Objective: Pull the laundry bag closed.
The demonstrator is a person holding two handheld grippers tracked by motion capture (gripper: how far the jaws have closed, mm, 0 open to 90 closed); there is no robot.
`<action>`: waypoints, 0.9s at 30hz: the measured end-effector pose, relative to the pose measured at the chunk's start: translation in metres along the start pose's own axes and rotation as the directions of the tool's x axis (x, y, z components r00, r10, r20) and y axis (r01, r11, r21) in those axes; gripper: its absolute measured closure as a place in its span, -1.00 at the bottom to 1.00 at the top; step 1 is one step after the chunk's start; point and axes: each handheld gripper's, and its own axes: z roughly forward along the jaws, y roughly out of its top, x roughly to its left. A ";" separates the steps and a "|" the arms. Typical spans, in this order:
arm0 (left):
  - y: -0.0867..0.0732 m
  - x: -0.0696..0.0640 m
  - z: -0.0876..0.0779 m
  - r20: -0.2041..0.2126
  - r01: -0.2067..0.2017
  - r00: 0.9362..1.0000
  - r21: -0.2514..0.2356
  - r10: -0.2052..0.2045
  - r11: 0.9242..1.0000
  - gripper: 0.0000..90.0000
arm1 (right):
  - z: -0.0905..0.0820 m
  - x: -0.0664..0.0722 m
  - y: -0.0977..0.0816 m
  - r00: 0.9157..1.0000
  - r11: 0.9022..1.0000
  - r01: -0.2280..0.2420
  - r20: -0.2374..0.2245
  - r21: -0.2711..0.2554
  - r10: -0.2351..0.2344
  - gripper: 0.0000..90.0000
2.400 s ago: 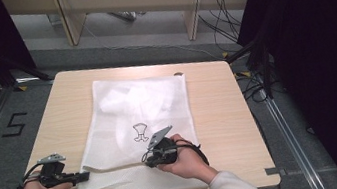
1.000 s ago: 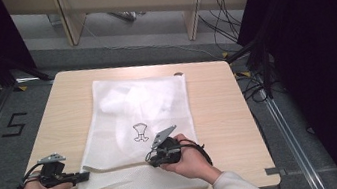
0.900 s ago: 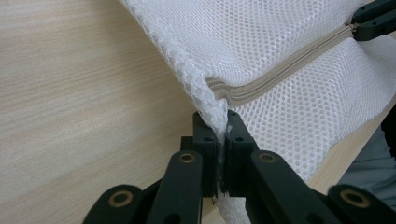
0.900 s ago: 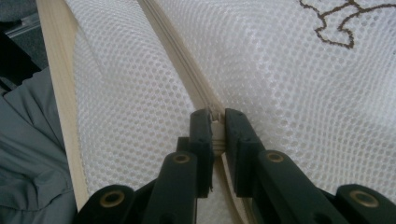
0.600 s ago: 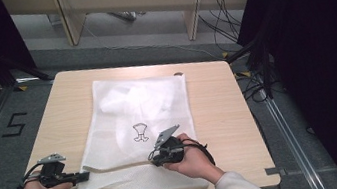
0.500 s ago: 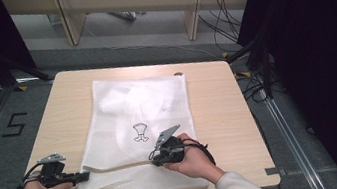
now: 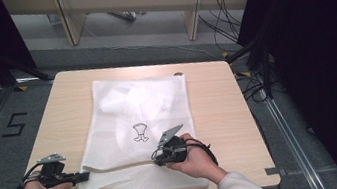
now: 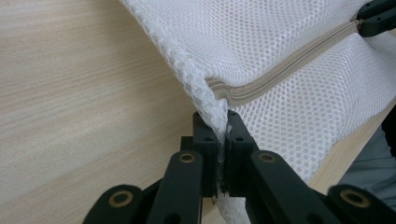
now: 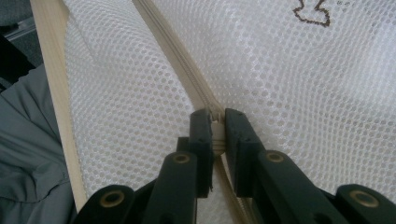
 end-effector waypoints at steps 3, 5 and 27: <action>0.000 0.000 0.000 0.004 -0.001 1.000 0.004 0.001 1.000 0.90 | -0.001 -0.001 -0.002 1.000 1.000 -0.009 0.008 -0.004 0.009 0.84; 0.000 0.000 0.000 0.004 0.000 1.000 0.003 0.000 1.000 0.90 | -0.002 -0.002 -0.003 1.000 1.000 -0.007 0.003 0.003 0.007 0.84; 0.000 0.000 0.000 -0.002 0.000 1.000 0.000 0.000 1.000 0.90 | -0.010 -0.007 -0.012 0.999 1.000 -0.031 0.022 0.001 0.031 0.84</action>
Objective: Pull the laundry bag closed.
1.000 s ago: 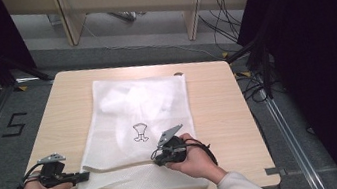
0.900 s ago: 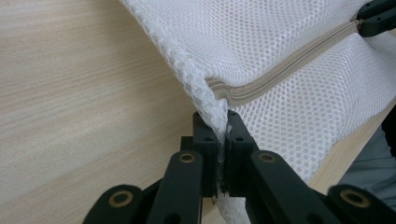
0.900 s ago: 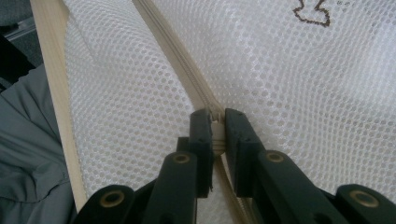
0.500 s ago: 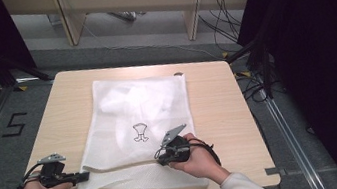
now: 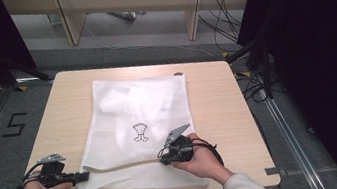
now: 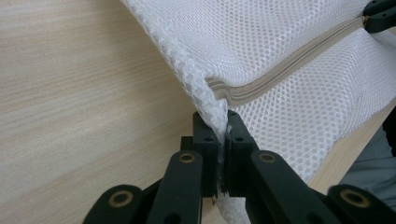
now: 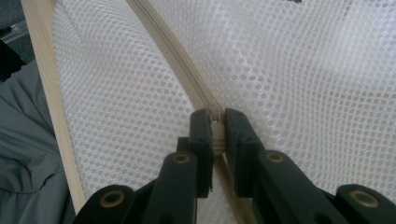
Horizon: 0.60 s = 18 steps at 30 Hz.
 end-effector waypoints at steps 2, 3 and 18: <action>0.000 0.000 0.000 0.000 0.000 1.000 0.000 0.000 1.000 0.90 | -0.001 -0.001 -0.001 1.000 1.000 0.002 -0.004 0.000 -0.002 0.84; 0.000 0.000 0.000 0.000 -0.001 1.000 0.001 0.001 1.000 0.90 | -0.001 -0.001 -0.001 1.000 1.000 -0.002 -0.001 -0.005 0.002 0.84; 0.000 0.000 0.000 0.000 -0.001 1.000 0.000 0.001 1.000 0.90 | -0.005 -0.005 -0.007 1.000 1.000 -0.015 0.004 0.000 0.015 0.84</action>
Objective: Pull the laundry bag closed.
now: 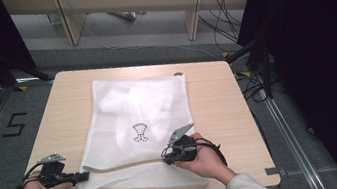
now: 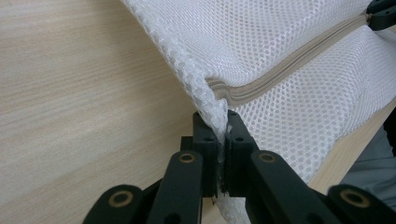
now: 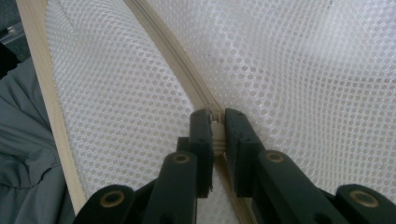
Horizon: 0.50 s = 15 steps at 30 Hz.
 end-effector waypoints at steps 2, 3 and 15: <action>0.000 0.000 0.000 -0.001 -0.001 1.000 0.000 0.001 1.000 0.90 | 0.000 -0.001 -0.001 1.000 1.000 0.001 -0.001 -0.010 -0.001 0.84; 0.000 0.000 0.000 0.002 0.000 1.000 0.000 0.000 1.000 0.90 | 0.000 -0.001 -0.002 1.000 1.000 0.000 0.004 -0.011 0.000 0.84; 0.000 0.000 0.000 0.000 0.000 1.000 0.000 0.000 1.000 0.90 | -0.005 -0.006 -0.007 1.000 1.000 -0.006 -0.003 -0.003 0.006 0.84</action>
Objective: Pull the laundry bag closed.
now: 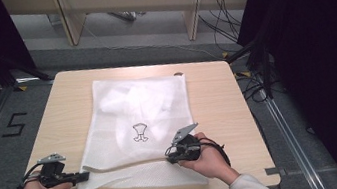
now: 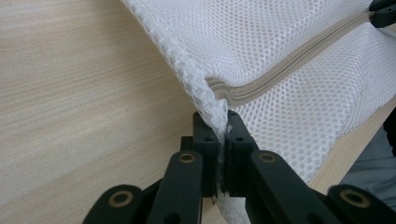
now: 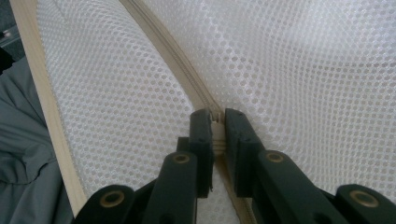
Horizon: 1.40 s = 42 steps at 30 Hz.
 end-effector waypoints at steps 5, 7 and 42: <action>0.000 0.000 0.000 0.003 0.000 1.000 0.000 0.000 1.000 0.90 | -0.002 0.000 -0.002 1.000 1.000 -0.020 0.016 0.000 0.020 0.84; 0.000 0.000 0.000 0.000 0.000 1.000 0.000 0.000 1.000 0.90 | -0.001 -0.001 -0.003 1.000 1.000 -0.011 0.015 -0.010 0.011 0.84; 0.000 0.000 -0.001 0.005 0.002 1.000 -0.002 -0.002 1.000 0.90 | -0.012 -0.006 -0.015 0.997 0.998 -0.058 0.041 -0.013 0.058 0.84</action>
